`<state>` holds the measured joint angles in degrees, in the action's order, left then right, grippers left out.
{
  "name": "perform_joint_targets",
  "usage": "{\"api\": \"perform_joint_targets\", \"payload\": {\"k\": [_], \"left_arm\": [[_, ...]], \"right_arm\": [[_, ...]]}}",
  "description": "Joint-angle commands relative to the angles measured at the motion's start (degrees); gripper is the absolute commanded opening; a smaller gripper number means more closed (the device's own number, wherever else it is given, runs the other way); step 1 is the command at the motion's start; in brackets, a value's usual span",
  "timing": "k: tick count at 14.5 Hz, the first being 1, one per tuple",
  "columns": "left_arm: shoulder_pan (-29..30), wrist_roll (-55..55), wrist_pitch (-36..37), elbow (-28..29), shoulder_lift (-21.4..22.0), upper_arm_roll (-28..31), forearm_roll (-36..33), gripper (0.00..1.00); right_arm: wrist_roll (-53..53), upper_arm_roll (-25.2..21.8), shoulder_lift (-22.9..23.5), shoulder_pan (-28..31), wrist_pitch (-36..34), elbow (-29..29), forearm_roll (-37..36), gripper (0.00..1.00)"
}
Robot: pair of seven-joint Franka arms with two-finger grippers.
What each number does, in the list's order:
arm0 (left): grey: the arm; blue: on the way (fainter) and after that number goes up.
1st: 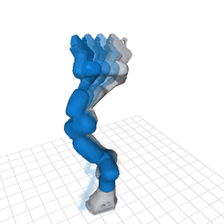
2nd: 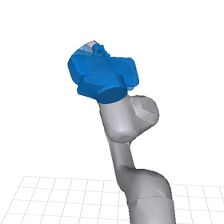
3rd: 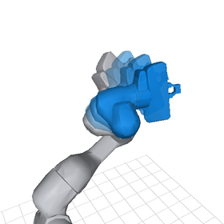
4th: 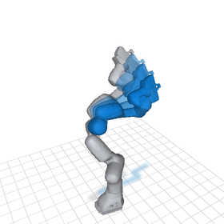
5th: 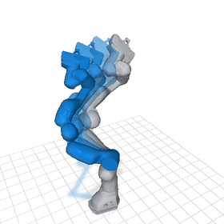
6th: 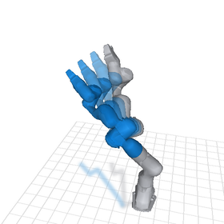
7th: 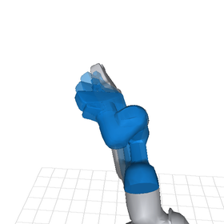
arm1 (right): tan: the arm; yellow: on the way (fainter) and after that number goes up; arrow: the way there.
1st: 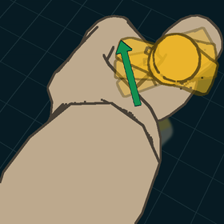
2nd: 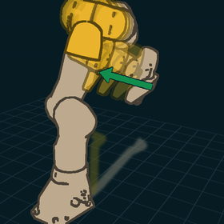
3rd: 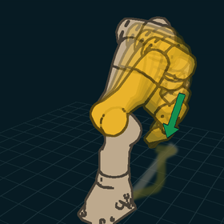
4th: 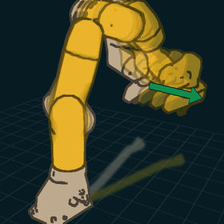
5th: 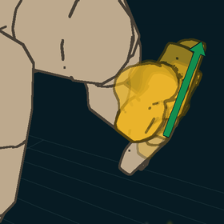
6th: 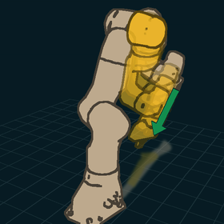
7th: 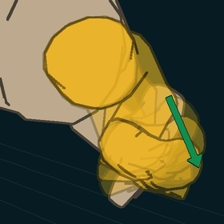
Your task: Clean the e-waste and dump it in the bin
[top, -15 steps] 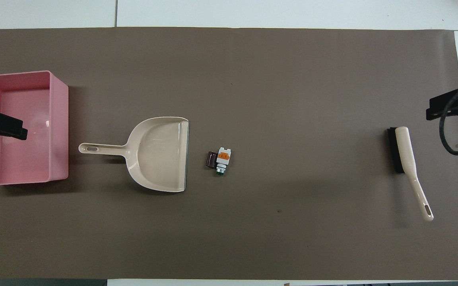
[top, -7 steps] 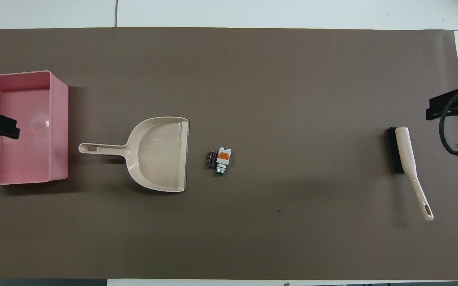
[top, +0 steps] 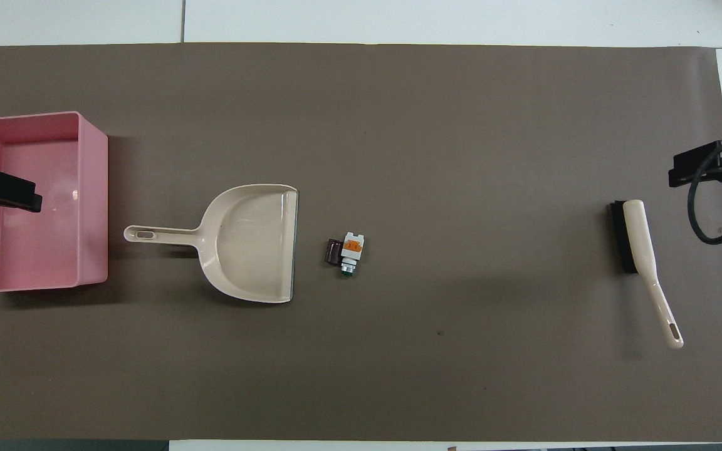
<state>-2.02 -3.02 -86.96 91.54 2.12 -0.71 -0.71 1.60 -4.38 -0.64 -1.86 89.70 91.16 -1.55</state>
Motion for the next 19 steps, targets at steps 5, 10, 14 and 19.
{"api": "perform_joint_targets", "payload": {"k": [5,10,14,19], "left_arm": [[0.35,-5.29,-1.46,1.80,1.22,0.63,-0.08,0.98],[-2.45,-30.07,-2.68,2.33,0.42,0.19,-0.08,0.98],[-4.83,-49.76,-6.03,6.27,0.07,0.19,-0.26,0.97],[-11.24,-51.83,-15.50,16.28,-0.28,0.19,-9.48,0.96]], "right_arm": [[-10.65,-0.01,-8.68,9.93,14.70,29.32,0.14,1.00],[-17.15,-0.10,-8.50,15.12,24.63,41.63,0.14,0.99],[-19.44,-0.10,-8.68,16.09,31.31,48.23,0.23,0.99],[-18.65,-0.10,-8.94,16.80,33.17,50.61,0.23,0.96]]}}
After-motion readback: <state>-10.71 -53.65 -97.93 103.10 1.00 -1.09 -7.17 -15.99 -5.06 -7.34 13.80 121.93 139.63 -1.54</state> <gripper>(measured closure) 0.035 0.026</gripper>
